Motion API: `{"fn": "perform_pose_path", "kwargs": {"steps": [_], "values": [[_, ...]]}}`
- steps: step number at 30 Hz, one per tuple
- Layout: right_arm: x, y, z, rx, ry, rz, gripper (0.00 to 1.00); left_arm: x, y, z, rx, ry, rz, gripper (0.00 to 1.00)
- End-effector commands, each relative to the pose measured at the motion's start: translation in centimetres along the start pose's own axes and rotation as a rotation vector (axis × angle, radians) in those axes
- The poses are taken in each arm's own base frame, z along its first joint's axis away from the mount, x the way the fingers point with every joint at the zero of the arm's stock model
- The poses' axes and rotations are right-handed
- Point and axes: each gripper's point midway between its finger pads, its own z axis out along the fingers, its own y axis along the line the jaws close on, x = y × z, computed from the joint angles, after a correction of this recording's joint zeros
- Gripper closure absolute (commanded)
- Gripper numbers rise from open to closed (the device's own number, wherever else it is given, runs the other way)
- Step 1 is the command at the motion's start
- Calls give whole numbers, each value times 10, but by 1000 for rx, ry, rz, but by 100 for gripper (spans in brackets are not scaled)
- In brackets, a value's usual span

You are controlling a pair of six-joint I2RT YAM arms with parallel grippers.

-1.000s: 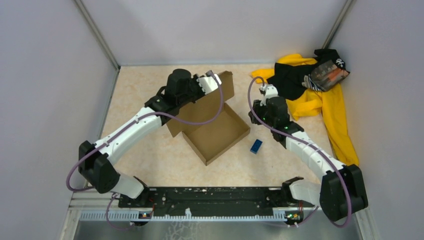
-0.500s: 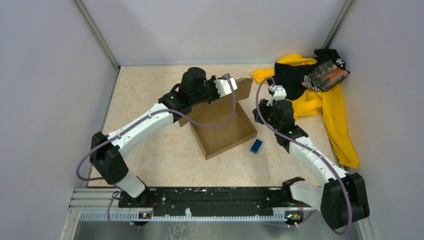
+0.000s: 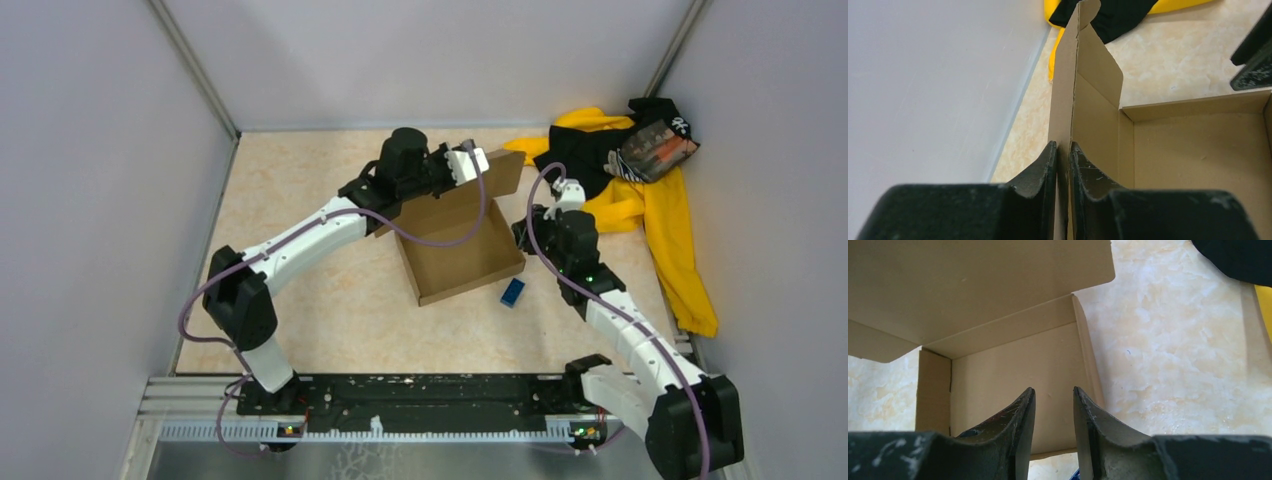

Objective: Fold the paper box

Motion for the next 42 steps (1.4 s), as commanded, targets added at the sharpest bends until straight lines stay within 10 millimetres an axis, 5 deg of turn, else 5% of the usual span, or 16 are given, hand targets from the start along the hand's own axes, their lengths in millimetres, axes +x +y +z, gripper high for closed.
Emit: {"fn": "perform_pose_path", "kwargs": {"steps": [1,6,18,23,32,42], "values": [[-11,-4,-6,31,-49,40,66,-11,-3,20,16,-60,-4,82],[-21,-19,-3,84,-89,66,57,-12,-2,21,28,-50,13,82],[-92,-23,40,-172,-353,-28,50,-15,16,-2,-41,-41,17,62],[-91,-20,67,-277,-368,-49,49,-10,24,-1,-42,-32,19,62],[-96,-5,75,-419,-478,-123,48,-2,34,-1,-43,-39,10,62],[-107,-26,102,-384,-497,-116,47,6,41,1,-40,-46,1,62]]}}
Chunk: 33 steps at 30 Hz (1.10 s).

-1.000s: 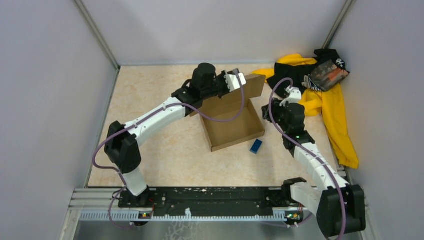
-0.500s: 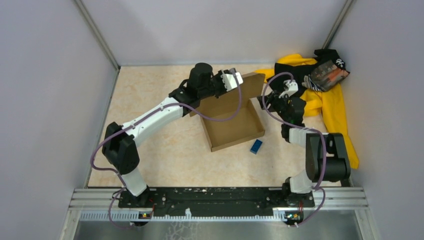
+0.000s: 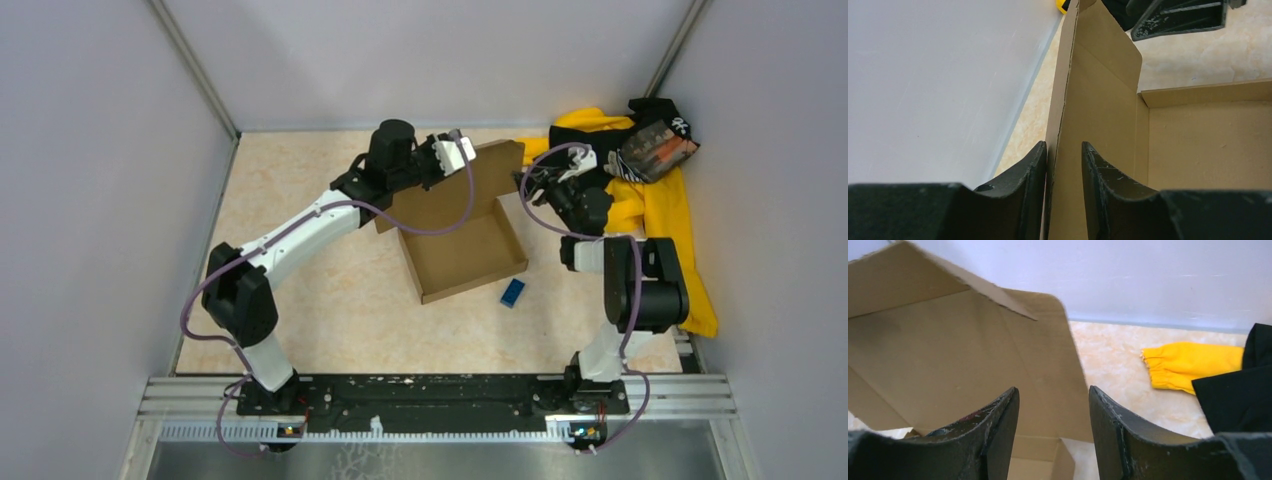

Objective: Fold the paper box

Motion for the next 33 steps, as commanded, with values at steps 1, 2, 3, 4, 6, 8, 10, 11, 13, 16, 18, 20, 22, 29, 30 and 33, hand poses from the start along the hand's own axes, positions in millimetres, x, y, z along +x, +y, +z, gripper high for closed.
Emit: {"fn": "perform_pose_path", "kwargs": {"steps": [1,2,3,4,6,8,10,11,13,16,18,20,22,29,30,33], "values": [[-31,-4,16,-51,-106,-49,47,-17,11,0,-1,-65,11,62],[-31,-5,19,-60,-108,-43,47,-18,11,1,2,-68,12,62],[-31,-6,22,-66,-110,-38,47,-18,11,2,2,-68,11,62],[-30,-7,25,-72,-107,-30,47,-17,11,2,3,-66,12,62],[-29,-6,30,-102,-106,-25,47,-15,12,4,2,-62,15,62],[-29,-2,33,-138,-111,-19,47,-13,12,6,4,-61,16,62],[-29,3,35,-177,-119,-9,47,-12,12,8,6,-60,15,62],[-28,4,35,-188,-121,-2,48,-12,13,8,6,-62,15,62],[-27,7,36,-214,-123,5,51,-10,13,10,6,-59,14,62],[-25,10,36,-243,-124,19,58,-7,13,12,6,-56,12,62],[-22,11,36,-252,-119,28,63,-6,13,13,5,-56,8,62],[-18,12,35,-256,-115,37,67,-5,14,13,2,-56,6,62],[-16,13,33,-264,-115,45,73,-4,15,14,-1,-56,6,62],[-12,18,31,-284,-114,58,86,4,19,16,-5,-46,-4,62],[-11,19,32,-282,-109,52,88,5,20,16,-5,-45,-4,62],[-4,17,35,-257,-88,38,93,4,20,15,-6,-49,-3,62]]}}
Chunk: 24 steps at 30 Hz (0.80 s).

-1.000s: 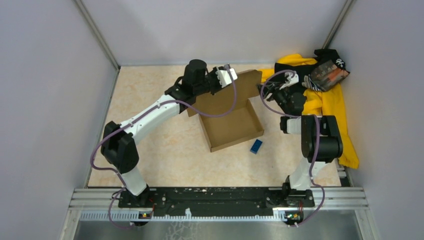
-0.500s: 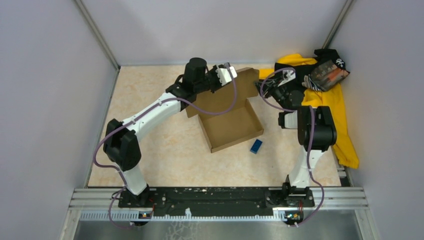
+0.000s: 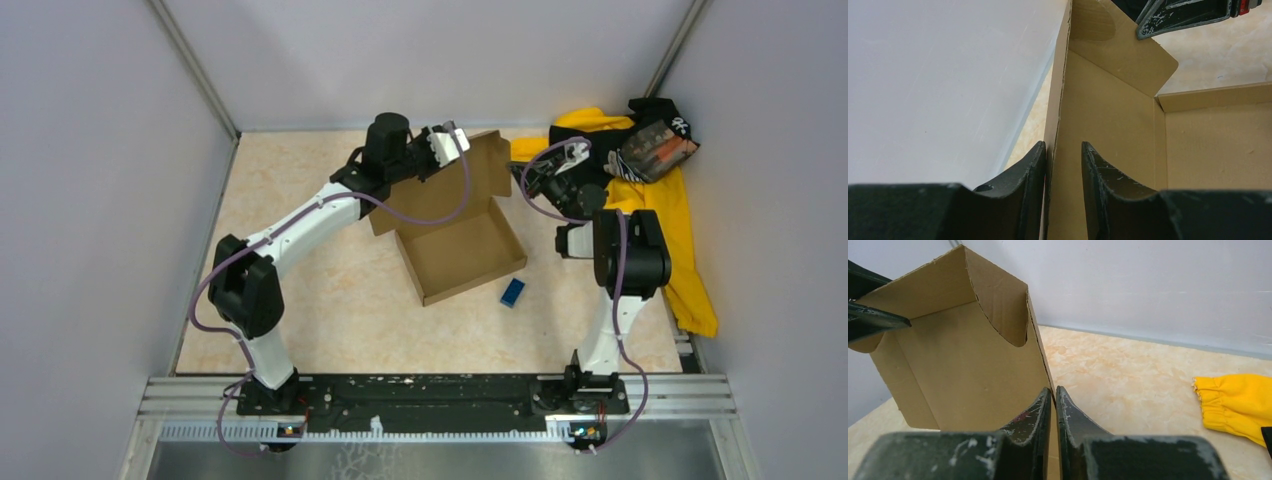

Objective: Fold the paper box

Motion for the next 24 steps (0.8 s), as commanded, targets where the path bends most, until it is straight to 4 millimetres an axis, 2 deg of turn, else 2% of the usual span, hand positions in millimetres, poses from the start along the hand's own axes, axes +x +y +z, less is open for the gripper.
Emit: {"fn": "perform_pose_path", "kwargs": {"steps": [1,3,10,17,24], "values": [[-8,4,6,-12,-20,-75,96,-13,3,3,14,-48,5,62],[0,9,12,3,-1,-87,100,-15,4,1,14,-54,5,62],[9,8,15,112,56,-161,100,-23,12,-3,-8,-80,12,61],[11,18,-2,153,52,-142,100,-23,29,-6,-74,-78,20,60],[15,38,-18,162,37,-119,100,-22,63,-15,-222,-59,48,60]]}}
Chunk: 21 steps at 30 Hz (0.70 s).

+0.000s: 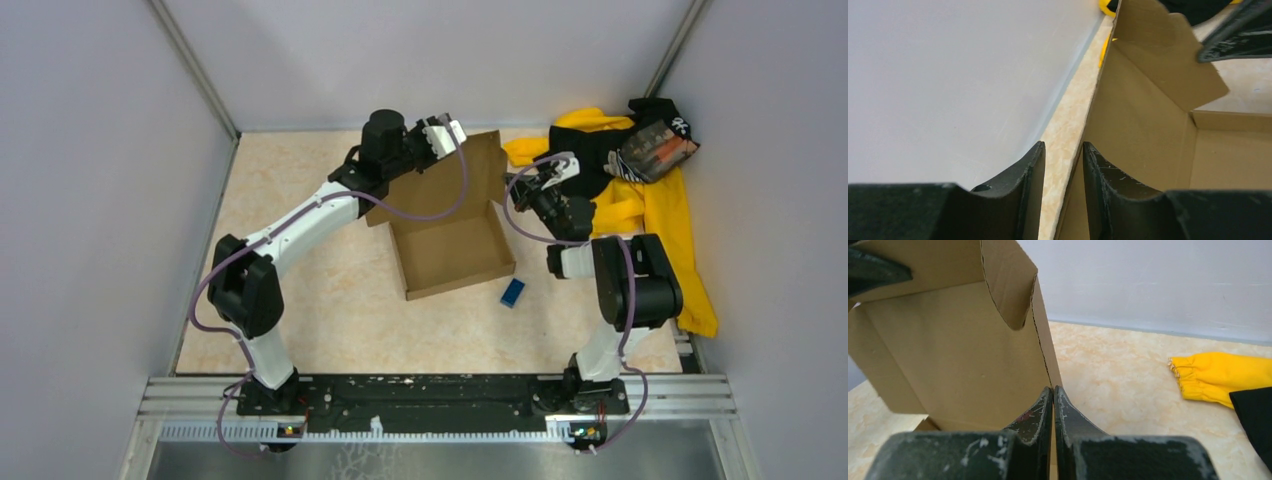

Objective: Fold the paper box

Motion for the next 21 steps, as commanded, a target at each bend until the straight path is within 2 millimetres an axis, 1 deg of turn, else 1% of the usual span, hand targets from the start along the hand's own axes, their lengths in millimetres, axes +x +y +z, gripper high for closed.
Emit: {"fn": "perform_pose_path", "kwargs": {"steps": [1,5,9,13,15,17,19,20,21], "values": [[3,19,-9,-10,5,18,100,-20,46,-10,-162,-43,34,60],[5,35,-13,-18,7,21,100,-19,59,-12,-210,-42,41,59],[8,50,-17,-31,19,19,100,-14,64,-14,-234,-28,35,59],[12,61,-21,-39,34,22,100,-12,70,-22,-270,-25,31,57],[14,61,-22,-28,47,28,100,-13,72,-28,-281,-25,25,55],[15,58,-22,-2,66,31,99,-19,74,-37,-287,-40,19,55],[15,47,-21,65,106,37,88,-23,75,-44,-295,-48,13,54],[16,37,-22,135,139,46,80,-23,76,-47,-306,-47,8,52],[10,26,-24,212,156,45,70,-25,78,-50,-317,-50,-1,52]]}}
